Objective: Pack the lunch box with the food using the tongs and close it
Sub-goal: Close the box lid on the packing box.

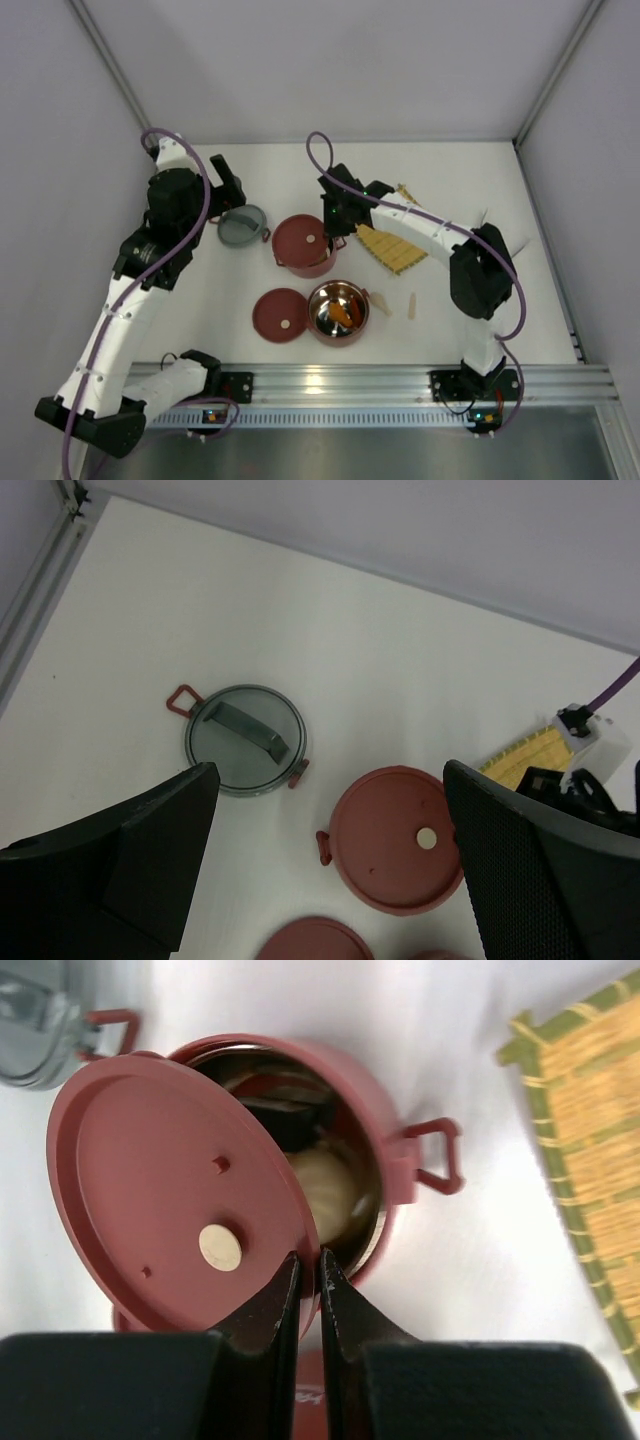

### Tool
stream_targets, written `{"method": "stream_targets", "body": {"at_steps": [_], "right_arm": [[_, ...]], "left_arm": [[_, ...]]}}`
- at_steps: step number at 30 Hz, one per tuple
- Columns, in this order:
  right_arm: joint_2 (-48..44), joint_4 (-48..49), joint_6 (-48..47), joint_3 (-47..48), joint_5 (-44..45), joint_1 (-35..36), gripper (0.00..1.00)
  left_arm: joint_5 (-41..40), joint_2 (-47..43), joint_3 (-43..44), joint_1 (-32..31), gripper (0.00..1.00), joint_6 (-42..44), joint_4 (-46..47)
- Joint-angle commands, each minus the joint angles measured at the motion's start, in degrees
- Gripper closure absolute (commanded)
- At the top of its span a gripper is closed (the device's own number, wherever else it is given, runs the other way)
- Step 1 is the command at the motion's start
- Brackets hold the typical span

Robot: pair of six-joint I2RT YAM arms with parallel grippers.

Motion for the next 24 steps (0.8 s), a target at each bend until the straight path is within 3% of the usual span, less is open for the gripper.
{"method": "stream_targets", "body": {"at_steps": [1, 24], "right_arm": [[-3.6, 4.8, -1.5, -1.5, 0.6, -2.5, 0.95], [1.0, 6.9, -3.2, -3.9, -1.4, -3.6, 0.95]], "left_arm": [[2.2, 0.6, -1.8, 0.3, 0.01, -1.6, 3.1], [6.1, 2.7, -9.5, 0.3, 0.01, -3.6, 5.0]]}}
